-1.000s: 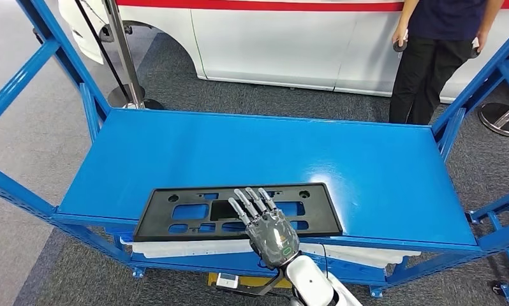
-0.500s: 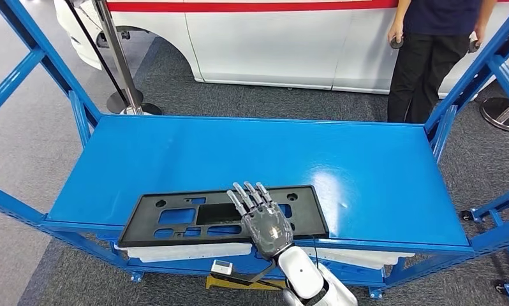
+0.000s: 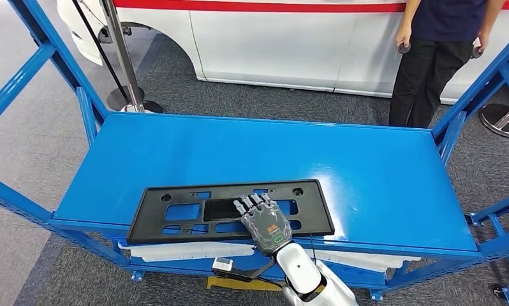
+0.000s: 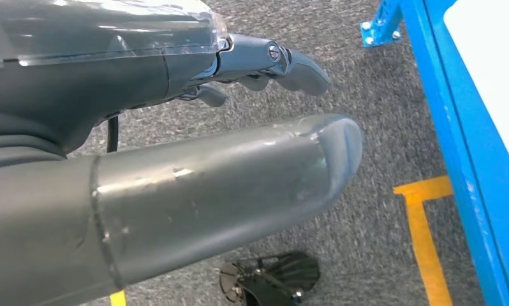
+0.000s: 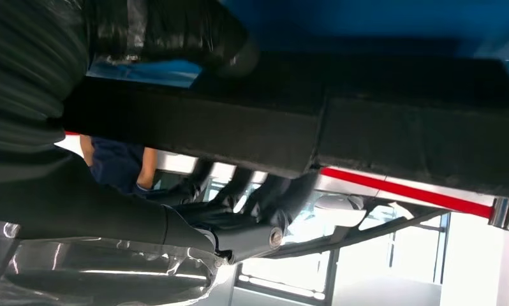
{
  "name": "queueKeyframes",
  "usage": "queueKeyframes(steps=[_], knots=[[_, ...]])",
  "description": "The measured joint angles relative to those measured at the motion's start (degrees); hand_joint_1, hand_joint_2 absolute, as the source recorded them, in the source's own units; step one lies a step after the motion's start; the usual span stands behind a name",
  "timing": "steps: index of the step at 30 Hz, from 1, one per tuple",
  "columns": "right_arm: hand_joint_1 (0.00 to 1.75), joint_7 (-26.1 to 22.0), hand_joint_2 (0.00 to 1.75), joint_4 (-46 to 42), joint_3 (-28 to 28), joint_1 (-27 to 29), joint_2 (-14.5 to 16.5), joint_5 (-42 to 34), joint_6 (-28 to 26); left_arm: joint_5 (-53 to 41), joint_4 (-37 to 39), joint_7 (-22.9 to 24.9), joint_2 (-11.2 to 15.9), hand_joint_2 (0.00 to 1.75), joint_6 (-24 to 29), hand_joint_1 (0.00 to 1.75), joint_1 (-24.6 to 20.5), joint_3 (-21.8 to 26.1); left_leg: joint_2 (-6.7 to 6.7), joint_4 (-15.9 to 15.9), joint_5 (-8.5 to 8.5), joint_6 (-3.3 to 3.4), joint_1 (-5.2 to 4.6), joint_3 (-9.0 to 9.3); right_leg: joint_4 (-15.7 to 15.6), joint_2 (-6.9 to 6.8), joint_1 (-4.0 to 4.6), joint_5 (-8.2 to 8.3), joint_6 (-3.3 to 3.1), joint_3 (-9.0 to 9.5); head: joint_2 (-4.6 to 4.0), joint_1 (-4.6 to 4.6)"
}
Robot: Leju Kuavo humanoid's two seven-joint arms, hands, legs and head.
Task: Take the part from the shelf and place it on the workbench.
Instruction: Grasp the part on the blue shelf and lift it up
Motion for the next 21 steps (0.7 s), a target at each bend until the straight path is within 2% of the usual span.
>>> queueKeyframes(steps=[1, 2, 5, 6, 7, 9, 10, 11, 12, 13, 14, 16, 17, 20, 21], knots=[[1.75, 0.0, 1.75, 0.1, 0.0, 0.0, 0.0, 0.0, 0.0, 0.0, 0.0, 0.0, -0.1, 0.0, 0.0, 0.0, 0.0, 0.0, -0.03, 0.2, -0.13, -0.25, -0.09, -0.06, -2.5, -0.01, 0.09, 0.75, -0.23, 1.16, 0.0, -0.01], [1.75, 0.0, 1.75, 0.2, 0.0, -0.1, 0.1, 0.0, 0.0, 0.0, 0.0, 0.0, -0.1, 0.0, 0.0, 0.0, 0.0, 0.0, -0.05, 0.3, -0.23, -0.54, -0.16, -0.15, -3.7, 0.02, 0.22, 0.84, -0.45, 1.62, 0.0, -0.01], [1.75, -0.2, 1.75, 0.2, 0.0, -0.3, 0.3, 0.0, 0.2, 0.0, 0.0, -0.1, -0.2, 0.0, 0.0, 0.0, 0.0, -0.1, -0.01, 0.4, -0.51, -1.55, 0.01, -0.15, -4.2, 0.17, 0.32, 1.0, -1.3, 1.8, 0.0, -0.01], [1.75, -0.3, 1.75, 0.2, -0.1, -0.5, 0.4, 0.0, 0.5, 0.0, 0.0, -0.1, -0.3, 0.0, 0.0, 0.0, 0.0, -0.2, 0.01, 1.3, -1.27, -1.88, 0.1, -0.46, -4.5, 0.12, 0.22, 1.14, -1.67, 2.0, 0.0, -0.02], [1.75, -0.3, 1.75, 0.2, -0.1, -0.6, 0.5, 0.0, 0.8, 0.1, 0.0, -0.2, -0.3, 0.0, -0.1, 0.0, -0.1, -0.3, 0.02, 3.4, -2.62, -2.17, 0.16, -1.31, -4.8, 0.05, 0.07, 1.26, -1.97, 2.19, 0.0, -0.02], [1.75, -0.4, 1.75, 0.1, -0.1, -0.7, 0.7, -0.1, 1.6, 0.4, 0.0, -0.3, -0.3, 0.0, -0.1, 0.0, -0.1, -0.4, 0.04, 10.6, -6.28, -2.65, 0.26, -4.59, -5.0, -0.08, 0.03, 1.28, -2.29, 2.32, 0.0, -0.02], [1.75, -0.5, 1.75, 0.1, -0.1, -0.7, 0.7, -0.1, 1.9, 0.5, 0.0, -0.3, -0.3, 0.0, -0.1, 0.0, -0.1, -0.4, 0.05, 14.0, -7.5, -2.82, 0.3, -6.26, -4.9, -0.09, 0.06, 1.25, -2.33, 2.31, 0.0, -0.01], [1.75, -0.5, 1.75, 0.0, -0.1, -0.6, 0.7, -0.2, 2.2, 0.7, 0.0, -0.3, -0.3, 0.0, -0.1, 0.0, 0.0, -0.5, 0.05, 15.9, -7.7, -2.93, 0.35, -7.24, -4.9, -0.07, 0.07, 1.2, -2.35, 2.32, 0.0, -0.02], [1.75, -0.6, 1.75, 0.0, -0.1, -0.6, 0.7, -0.2, 2.3, 0.8, 0.0, -0.3, -0.3, 0.0, -0.1, 0.0, 0.0, -0.6, 0.05, 15.6, -6.78, -2.98, 0.41, -7.2, -4.8, -0.03, 0.06, 1.13, -2.33, 2.36, 0.0, -0.02], [1.75, -0.6, 1.75, 0.0, -0.1, -0.6, 0.8, -0.3, 2.3, 0.8, 0.0, -0.3, -0.3, 0.0, -0.1, 0.0, 0.1, -0.7, 0.06, 13.1, -4.93, -2.97, 0.48, -6.07, -4.7, 0.02, 0.04, 1.02, -2.24, 2.44, 0.0, -0.01], [1.75, -0.7, 1.75, 0.0, -0.1, -0.6, 0.8, -0.5, 2.4, 0.9, 0.0, -0.3, -0.3, 0.0, -0.1, 0.0, 0.0, -0.8, 0.07, 9.1, -2.78, -2.91, 0.57, -4.22, -4.5, 0.07, 0.02, 0.87, -2.09, 2.53, 0.0, -0.02], [1.75, -0.9, 1.75, 0.0, -0.3, -0.7, 1.0, -1.1, 2.4, 1.0, 0.0, -0.4, -0.3, 0.0, -0.1, 0.0, -0.1, -0.9, 0.02, 2.4, -0.43, -2.55, 0.46, -1.02, -4.3, 0.17, 0.22, 0.63, -1.58, 2.51, 0.0, -0.01], [1.75, -1.1, 1.75, -0.1, -0.5, -0.7, 1.0, -1.4, 2.4, 1.1, 0.0, -0.4, -0.3, 0.0, -0.1, 0.0, -0.1, -0.9, -0.02, 0.8, -0.19, -2.28, 0.35, -0.35, -4.2, 0.21, 0.32, 0.61, -1.29, 2.43, 0.0, -0.01], [1.75, -1.3, 1.75, -0.2, -0.7, -0.6, 1.1, -1.8, 2.4, 1.1, 0.0, -0.5, -0.4, 0.0, -0.1, 0.0, -0.1, -1.0, -0.05, 0.3, -0.05, -1.27, 0.33, -0.29, -4.1, 0.28, 0.34, 0.6, -0.43, 2.34, 0.0, -0.01], [1.75, -1.3, 1.75, -0.3, -0.8, -0.6, 1.1, -1.9, 2.4, 1.1, 0.0, -0.5, -0.4, 0.0, -0.1, 0.0, -0.1, -1.0, 0.0, 0.1, 0.11, -0.84, 0.43, -0.23, -3.4, 0.26, 0.3, -0.03, -0.18, 2.07, 0.0, 0.0]])
